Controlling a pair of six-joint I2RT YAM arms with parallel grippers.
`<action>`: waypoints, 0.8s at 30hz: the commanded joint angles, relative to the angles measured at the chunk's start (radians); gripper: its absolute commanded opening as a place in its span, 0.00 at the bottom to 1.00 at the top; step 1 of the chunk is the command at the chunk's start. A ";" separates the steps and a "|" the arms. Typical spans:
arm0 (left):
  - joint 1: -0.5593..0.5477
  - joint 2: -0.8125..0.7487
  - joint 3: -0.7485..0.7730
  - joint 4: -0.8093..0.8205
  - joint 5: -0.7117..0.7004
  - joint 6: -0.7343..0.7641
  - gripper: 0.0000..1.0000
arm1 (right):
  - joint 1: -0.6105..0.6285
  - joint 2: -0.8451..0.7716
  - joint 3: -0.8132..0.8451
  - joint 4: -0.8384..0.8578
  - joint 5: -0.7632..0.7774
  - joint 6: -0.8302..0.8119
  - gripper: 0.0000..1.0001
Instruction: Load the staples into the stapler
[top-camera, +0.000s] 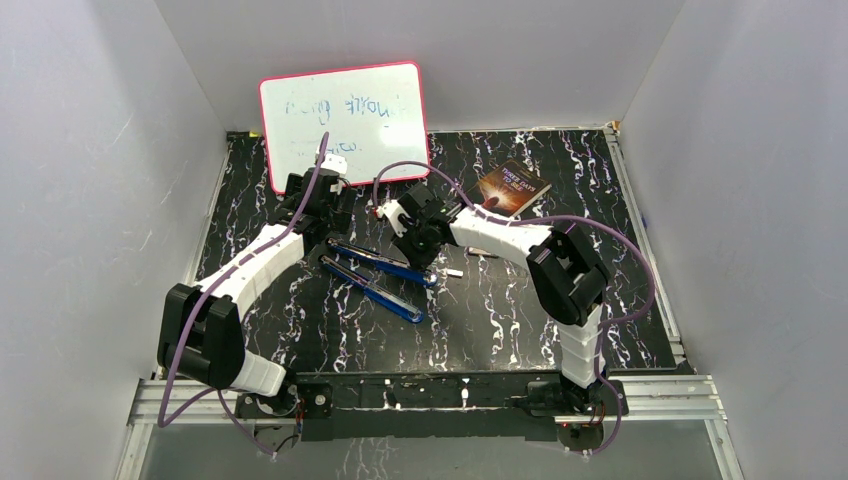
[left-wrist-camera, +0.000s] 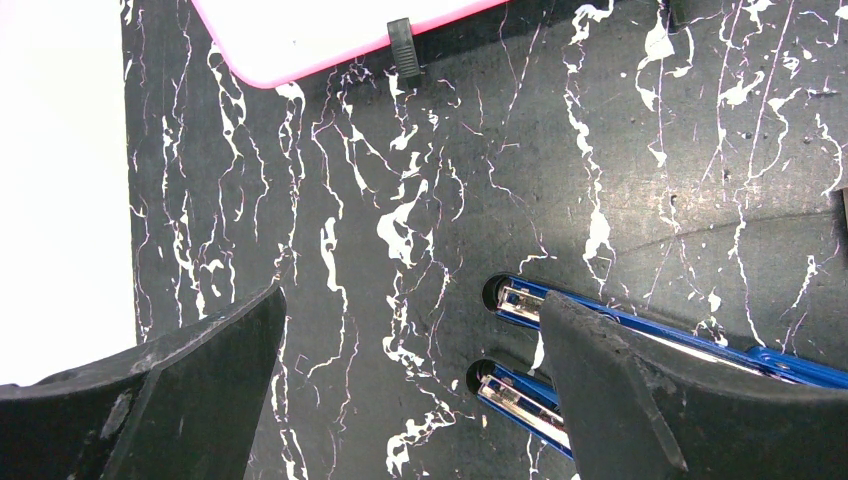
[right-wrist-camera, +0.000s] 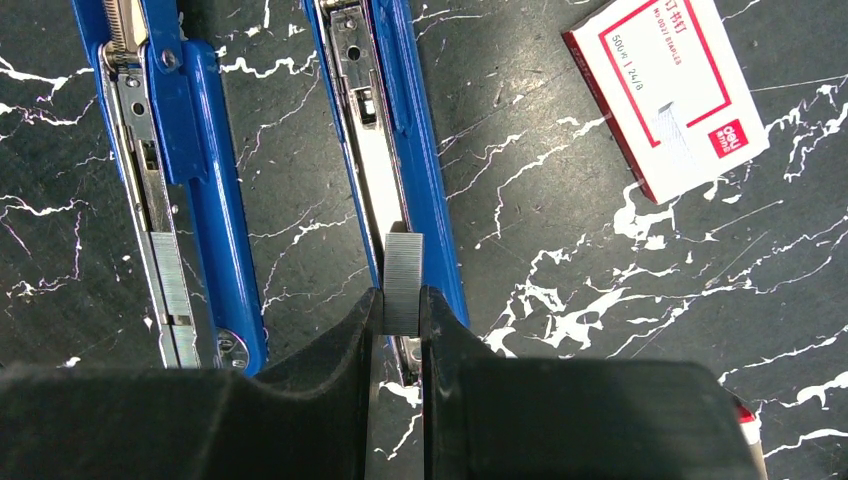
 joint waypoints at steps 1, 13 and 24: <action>-0.007 -0.045 -0.002 0.008 -0.021 0.009 0.98 | -0.003 0.022 0.052 -0.031 0.004 0.012 0.02; -0.014 -0.037 -0.003 0.010 -0.025 0.013 0.98 | -0.003 0.045 0.069 -0.063 0.031 0.017 0.03; -0.014 -0.016 -0.002 0.008 -0.033 0.009 0.98 | -0.004 0.021 0.047 -0.038 0.028 0.030 0.03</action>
